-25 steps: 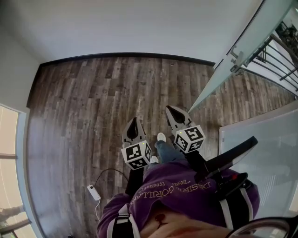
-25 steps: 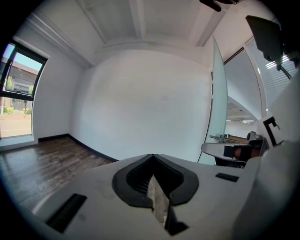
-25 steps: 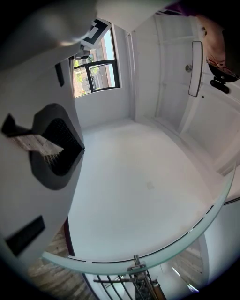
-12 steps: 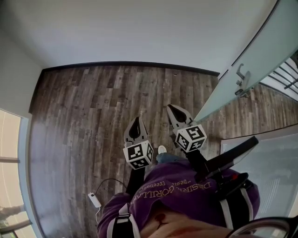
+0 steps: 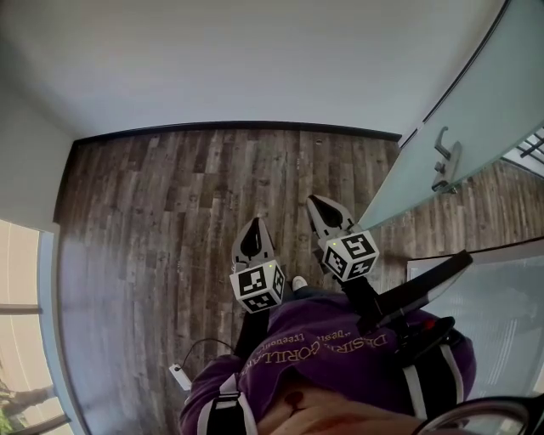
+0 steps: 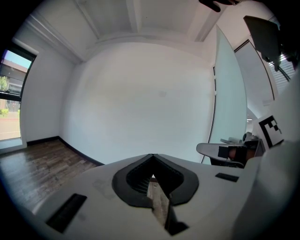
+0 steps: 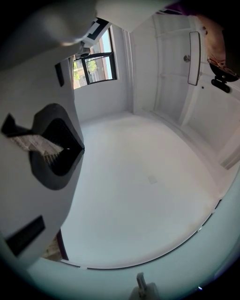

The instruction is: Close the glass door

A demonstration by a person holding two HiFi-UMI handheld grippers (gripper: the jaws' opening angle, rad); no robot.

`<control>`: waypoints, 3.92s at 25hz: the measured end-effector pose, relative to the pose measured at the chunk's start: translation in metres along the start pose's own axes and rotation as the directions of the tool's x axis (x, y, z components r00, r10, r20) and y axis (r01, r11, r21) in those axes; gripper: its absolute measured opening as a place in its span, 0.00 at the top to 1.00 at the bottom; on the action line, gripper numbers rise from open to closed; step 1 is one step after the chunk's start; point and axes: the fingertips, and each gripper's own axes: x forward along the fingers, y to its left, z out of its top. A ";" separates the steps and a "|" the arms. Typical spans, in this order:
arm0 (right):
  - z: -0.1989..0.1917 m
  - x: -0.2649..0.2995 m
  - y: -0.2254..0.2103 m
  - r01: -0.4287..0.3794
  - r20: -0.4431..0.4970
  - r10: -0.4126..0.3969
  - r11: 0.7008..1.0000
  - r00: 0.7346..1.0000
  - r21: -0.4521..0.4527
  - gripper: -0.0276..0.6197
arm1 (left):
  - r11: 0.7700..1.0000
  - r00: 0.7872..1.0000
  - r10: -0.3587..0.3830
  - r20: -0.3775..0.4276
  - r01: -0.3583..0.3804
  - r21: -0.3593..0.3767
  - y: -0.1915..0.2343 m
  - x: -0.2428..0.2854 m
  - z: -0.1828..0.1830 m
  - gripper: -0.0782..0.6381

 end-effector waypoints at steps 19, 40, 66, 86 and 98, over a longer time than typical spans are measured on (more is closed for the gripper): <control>0.048 0.182 -0.025 0.146 0.053 -0.146 0.989 0.988 0.016 0.96 | 0.990 0.991 -0.130 -0.014 0.130 0.061 0.113 0.166 0.078 0.89; 0.077 0.195 -0.182 0.410 0.065 -0.415 0.909 0.908 0.076 0.96 | 0.911 0.915 -0.388 -0.115 0.399 0.103 0.010 0.321 0.080 0.89; 0.104 0.000 -0.376 0.878 0.118 -0.918 0.396 0.378 0.267 0.96 | 0.375 0.395 -0.855 -0.335 0.919 0.124 -0.308 0.405 0.042 0.89; 0.093 -0.085 -0.335 0.859 0.013 -0.954 -0.264 -0.300 0.440 0.96 | -0.407 -0.321 -0.823 -0.468 0.908 0.094 -0.437 0.349 0.023 0.89; 0.076 -0.139 -0.268 0.749 -0.002 -0.859 -0.448 -0.513 0.488 0.96 | -0.677 -0.538 -0.727 -0.427 0.667 0.312 -0.483 0.266 0.007 0.88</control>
